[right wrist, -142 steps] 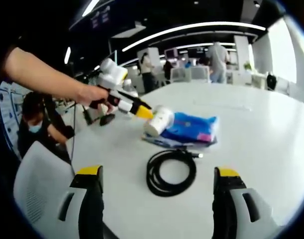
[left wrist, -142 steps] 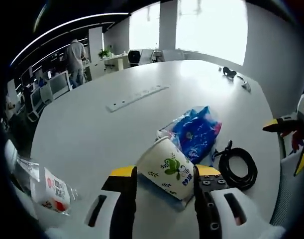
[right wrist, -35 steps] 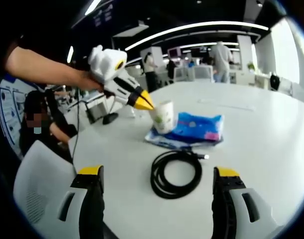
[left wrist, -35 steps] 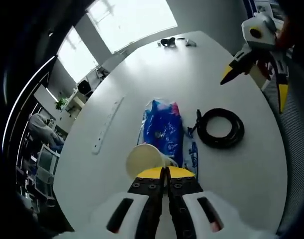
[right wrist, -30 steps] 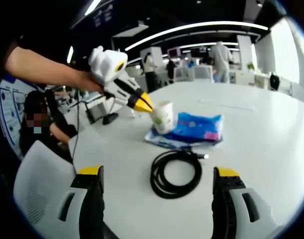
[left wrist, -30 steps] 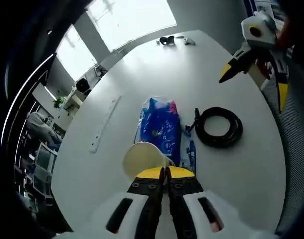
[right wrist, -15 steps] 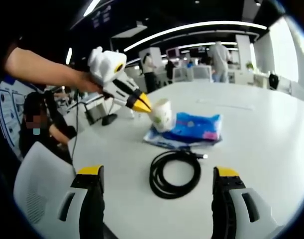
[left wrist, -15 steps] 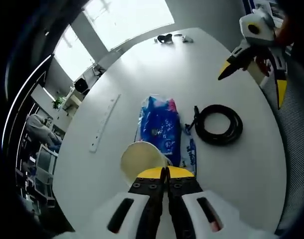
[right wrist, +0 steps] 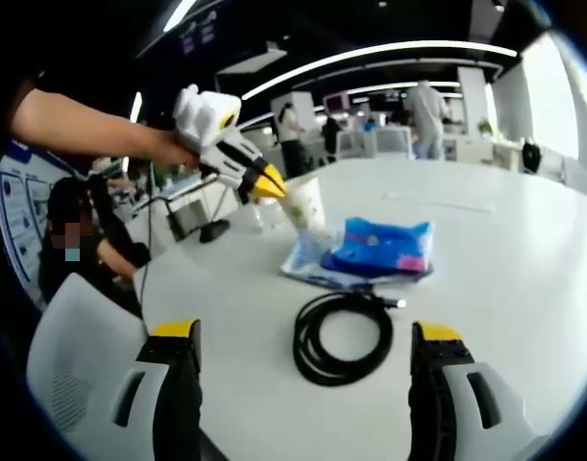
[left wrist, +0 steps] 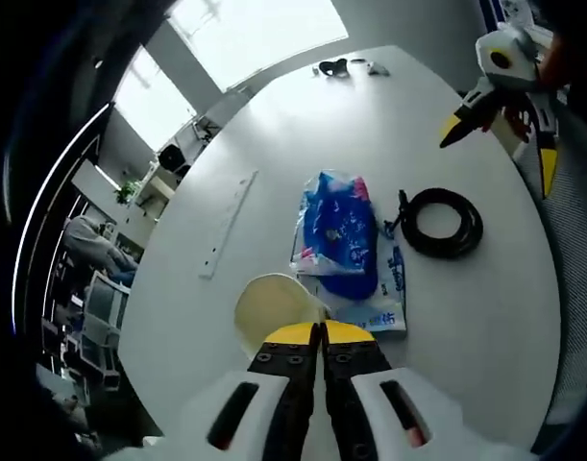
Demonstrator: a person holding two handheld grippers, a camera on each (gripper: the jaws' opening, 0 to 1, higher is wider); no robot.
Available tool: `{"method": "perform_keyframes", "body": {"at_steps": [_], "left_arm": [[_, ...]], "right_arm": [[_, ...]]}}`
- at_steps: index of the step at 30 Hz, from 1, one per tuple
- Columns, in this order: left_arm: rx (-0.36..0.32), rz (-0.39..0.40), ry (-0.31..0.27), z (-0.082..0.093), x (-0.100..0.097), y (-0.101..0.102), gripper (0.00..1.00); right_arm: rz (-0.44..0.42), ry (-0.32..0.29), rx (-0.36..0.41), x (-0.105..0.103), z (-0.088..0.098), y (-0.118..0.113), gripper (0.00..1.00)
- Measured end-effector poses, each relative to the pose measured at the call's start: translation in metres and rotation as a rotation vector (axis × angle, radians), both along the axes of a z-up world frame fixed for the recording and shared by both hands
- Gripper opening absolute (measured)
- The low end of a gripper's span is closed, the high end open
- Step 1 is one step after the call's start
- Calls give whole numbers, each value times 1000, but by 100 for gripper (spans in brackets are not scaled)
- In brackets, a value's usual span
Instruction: Arrange the tabletop items into an orderly group along one side of the table until the central work area is clear of visible clutter.
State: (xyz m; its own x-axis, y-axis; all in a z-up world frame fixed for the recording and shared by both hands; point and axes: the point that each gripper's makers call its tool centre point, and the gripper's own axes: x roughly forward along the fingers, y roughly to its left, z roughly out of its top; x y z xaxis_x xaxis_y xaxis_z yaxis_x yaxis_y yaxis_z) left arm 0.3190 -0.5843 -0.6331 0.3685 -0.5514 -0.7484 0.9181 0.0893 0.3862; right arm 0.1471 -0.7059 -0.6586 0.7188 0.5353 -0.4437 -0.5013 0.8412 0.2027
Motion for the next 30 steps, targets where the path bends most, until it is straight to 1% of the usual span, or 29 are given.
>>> {"method": "perform_keyframes", "body": {"at_steps": [7,15,17,21,26,30], "left_arm": [[16,23,2,-1,8,12,0],[32,43,3,-3,16,21,0],[34,46,4,-3,17,21,0],[46,58,5,-7,22,26,0],[72,95,14,-13,29,36,0],[73,99,13,-14,30,39,0]], "right_arm": [[-6,-13,-3,2,4,-2,88],[-2,-35,-38,5,8,-6,89],[-9,-35,-29,6,9,-8,89],[-7,-33,-36,7,8,-8,89],[-6,-25,-38,5,7,-8,89],[-11,-22,-35,5,5,-10,89]]}}
